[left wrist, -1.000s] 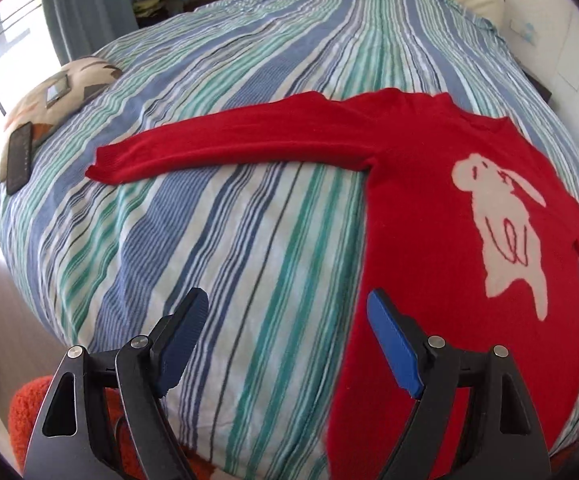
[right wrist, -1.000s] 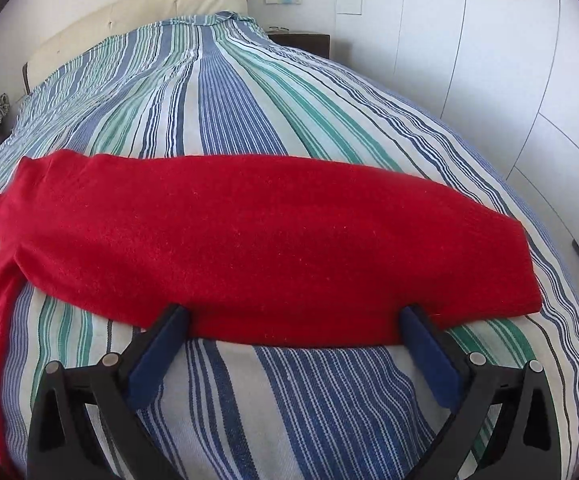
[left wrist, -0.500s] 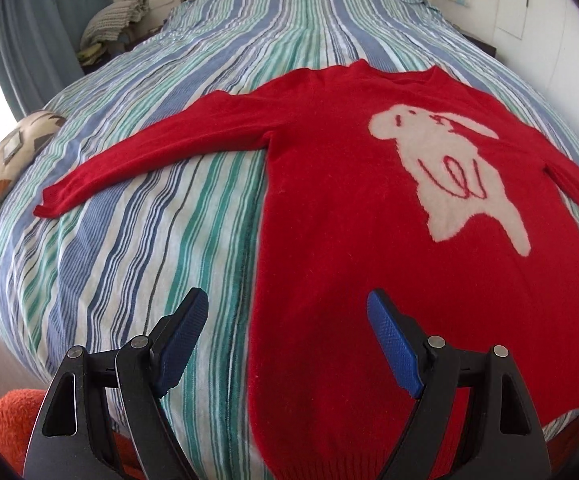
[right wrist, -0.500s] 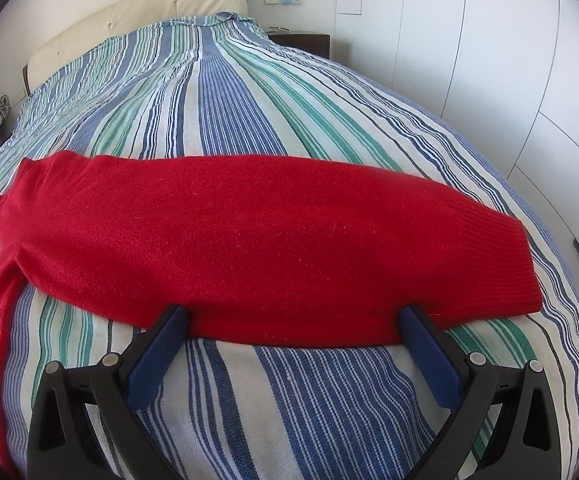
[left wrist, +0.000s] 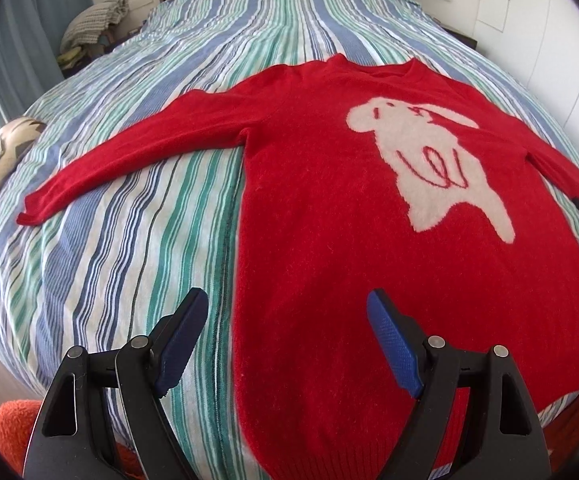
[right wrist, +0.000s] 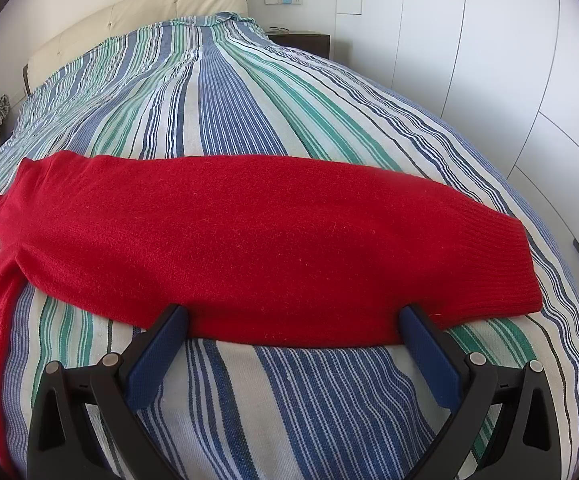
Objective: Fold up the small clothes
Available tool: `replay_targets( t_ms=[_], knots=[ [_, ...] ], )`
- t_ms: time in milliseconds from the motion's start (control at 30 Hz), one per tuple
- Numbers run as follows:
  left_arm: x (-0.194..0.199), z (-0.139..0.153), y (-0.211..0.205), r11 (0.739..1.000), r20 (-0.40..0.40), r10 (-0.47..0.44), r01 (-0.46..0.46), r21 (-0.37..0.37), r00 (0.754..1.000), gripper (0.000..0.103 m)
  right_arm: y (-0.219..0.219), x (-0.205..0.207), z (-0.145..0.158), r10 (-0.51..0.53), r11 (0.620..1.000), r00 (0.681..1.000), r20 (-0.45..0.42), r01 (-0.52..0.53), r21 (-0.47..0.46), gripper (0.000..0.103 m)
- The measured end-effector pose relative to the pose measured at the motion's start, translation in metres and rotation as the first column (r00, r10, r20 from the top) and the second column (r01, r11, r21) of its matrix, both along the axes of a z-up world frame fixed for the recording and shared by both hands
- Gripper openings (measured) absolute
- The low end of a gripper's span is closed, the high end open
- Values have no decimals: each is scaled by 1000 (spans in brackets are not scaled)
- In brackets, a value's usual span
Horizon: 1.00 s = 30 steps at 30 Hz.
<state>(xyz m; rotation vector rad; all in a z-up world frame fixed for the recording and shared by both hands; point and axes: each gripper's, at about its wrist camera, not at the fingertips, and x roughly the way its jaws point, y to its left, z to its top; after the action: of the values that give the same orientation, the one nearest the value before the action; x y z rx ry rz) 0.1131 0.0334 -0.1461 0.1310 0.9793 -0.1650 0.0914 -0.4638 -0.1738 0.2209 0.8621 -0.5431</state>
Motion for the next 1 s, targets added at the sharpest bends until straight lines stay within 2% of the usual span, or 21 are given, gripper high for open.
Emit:
replay_targets(
  t_ms=[533, 1000],
  knots=[
    [6, -4, 10, 999, -38, 32, -32, -4, 999, 84, 0, 0, 0, 0, 1000, 1000, 0, 0, 0, 103],
    [14, -10, 37, 987, -38, 158, -158, -6, 987, 84, 0, 0, 0, 0, 1000, 1000, 0, 0, 0, 103]
  ],
)
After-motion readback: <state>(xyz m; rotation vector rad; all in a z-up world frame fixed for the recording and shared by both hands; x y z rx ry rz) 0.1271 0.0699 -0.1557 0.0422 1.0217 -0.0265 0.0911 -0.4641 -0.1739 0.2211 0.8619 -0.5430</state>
